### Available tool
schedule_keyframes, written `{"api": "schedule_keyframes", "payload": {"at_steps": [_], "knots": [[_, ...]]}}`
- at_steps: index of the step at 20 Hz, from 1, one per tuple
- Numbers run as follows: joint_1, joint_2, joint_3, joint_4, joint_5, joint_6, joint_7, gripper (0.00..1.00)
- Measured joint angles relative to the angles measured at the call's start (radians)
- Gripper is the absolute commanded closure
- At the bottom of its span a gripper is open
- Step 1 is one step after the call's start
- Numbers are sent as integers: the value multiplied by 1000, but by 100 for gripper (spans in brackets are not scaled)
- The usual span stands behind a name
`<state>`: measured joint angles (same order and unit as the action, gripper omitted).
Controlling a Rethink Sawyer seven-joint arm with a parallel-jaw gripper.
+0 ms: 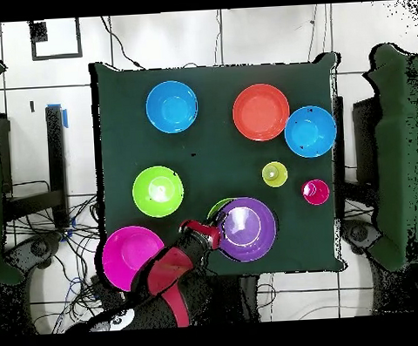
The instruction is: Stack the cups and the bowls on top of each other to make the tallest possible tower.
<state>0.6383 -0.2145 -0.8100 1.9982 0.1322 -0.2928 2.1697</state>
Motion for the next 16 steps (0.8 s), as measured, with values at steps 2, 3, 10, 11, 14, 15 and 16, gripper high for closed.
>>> {"api": "schedule_keyframes", "payload": {"at_steps": [2, 3, 10, 11, 14, 15, 16], "knots": [[-3, 0, 0, 0, 5, 0, 0, 100], [-4, 0, 0, 0, 9, 0, 0, 100], [-5, 0, 0, 0, 26, 0, 0, 100], [-5, 0, 0, 0, 28, 0, 0, 100], [-6, 0, 0, -1, 35, 0, 0, 100], [-6, 0, 0, -1, 38, 0, 0, 100], [-6, 0, 0, -1, 41, 0, 0, 100]]}}
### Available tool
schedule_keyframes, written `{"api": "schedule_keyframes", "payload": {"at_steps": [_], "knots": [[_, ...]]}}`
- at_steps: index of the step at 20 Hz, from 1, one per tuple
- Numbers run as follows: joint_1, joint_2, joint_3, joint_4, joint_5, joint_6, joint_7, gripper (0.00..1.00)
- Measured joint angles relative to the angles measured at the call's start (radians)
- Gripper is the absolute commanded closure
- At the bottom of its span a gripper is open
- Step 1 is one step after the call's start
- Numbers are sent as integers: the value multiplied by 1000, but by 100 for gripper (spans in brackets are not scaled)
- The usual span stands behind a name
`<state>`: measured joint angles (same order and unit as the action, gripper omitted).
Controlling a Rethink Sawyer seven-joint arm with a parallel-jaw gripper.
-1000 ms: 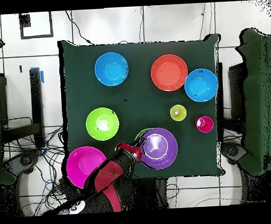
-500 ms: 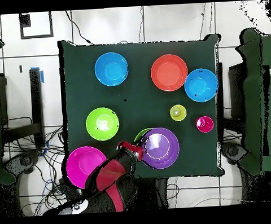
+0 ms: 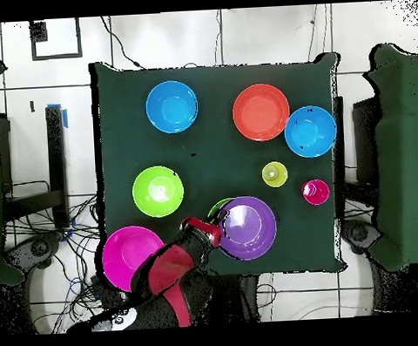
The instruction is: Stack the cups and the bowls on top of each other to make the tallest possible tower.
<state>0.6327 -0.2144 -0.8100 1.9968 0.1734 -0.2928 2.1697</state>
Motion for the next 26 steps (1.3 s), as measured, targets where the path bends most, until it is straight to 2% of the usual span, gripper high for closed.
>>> {"api": "schedule_keyframes", "payload": {"at_steps": [15, 26], "knots": [[0, 34, 0, -19, 61, 0, 0, 100], [0, 43, 0, -19, 66, 0, 0, 100]]}}
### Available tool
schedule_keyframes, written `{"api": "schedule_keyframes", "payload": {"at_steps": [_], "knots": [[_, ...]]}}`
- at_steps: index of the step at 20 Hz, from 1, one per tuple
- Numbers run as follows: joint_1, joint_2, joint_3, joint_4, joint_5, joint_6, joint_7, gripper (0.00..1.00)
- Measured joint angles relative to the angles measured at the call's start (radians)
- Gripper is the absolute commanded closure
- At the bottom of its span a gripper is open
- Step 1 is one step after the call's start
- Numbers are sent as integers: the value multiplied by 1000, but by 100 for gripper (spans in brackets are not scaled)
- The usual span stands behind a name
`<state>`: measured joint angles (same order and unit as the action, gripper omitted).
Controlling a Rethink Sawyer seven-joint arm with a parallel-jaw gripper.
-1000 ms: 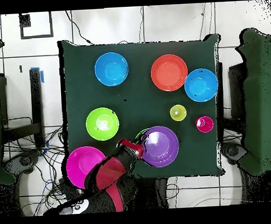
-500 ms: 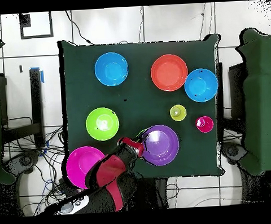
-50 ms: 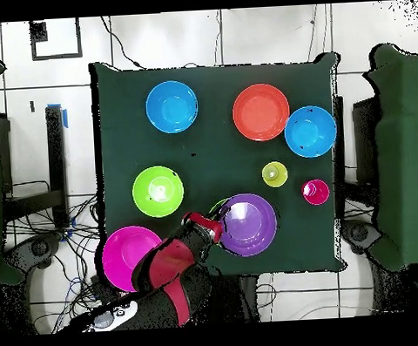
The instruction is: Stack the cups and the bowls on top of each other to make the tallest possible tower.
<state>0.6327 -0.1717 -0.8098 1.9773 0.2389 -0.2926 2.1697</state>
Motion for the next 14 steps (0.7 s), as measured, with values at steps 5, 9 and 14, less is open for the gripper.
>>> {"api": "schedule_keyframes", "payload": {"at_steps": [5, 9, 14], "knots": [[0, 0, 0, 0, 2, 0, 0, 100], [0, 0, 0, 0, 2, 0, 0, 100], [3, 0, 0, 0, 8, 0, 0, 100]]}}
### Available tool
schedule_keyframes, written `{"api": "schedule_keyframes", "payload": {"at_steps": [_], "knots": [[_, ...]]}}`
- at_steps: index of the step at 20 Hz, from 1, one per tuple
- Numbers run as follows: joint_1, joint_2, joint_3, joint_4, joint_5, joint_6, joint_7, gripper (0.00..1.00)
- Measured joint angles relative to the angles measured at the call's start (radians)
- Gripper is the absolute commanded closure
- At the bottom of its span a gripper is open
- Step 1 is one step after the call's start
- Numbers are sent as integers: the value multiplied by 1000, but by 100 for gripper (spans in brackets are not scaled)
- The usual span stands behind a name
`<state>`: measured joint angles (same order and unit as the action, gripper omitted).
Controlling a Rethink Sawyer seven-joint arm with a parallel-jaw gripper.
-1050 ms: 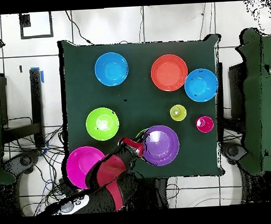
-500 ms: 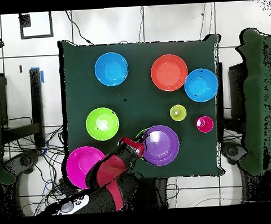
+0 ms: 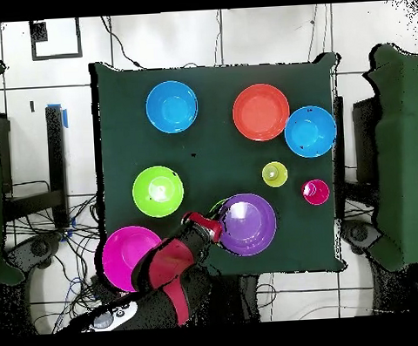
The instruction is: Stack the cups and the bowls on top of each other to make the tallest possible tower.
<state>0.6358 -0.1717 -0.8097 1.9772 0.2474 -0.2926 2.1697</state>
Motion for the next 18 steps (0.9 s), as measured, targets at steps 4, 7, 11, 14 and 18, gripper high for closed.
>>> {"api": "schedule_keyframes", "payload": {"at_steps": [4, 7, 11, 14, 18], "knots": [[6, 0, 0, 0, 7, 0, 0, 100], [12, 0, 0, 0, 18, 0, 0, 100], [16, 1, 0, 0, 30, 0, 0, 100], [19, 1, 0, 0, 35, 0, 0, 100], [24, 1, 0, 0, 43, 0, 0, 100]]}}
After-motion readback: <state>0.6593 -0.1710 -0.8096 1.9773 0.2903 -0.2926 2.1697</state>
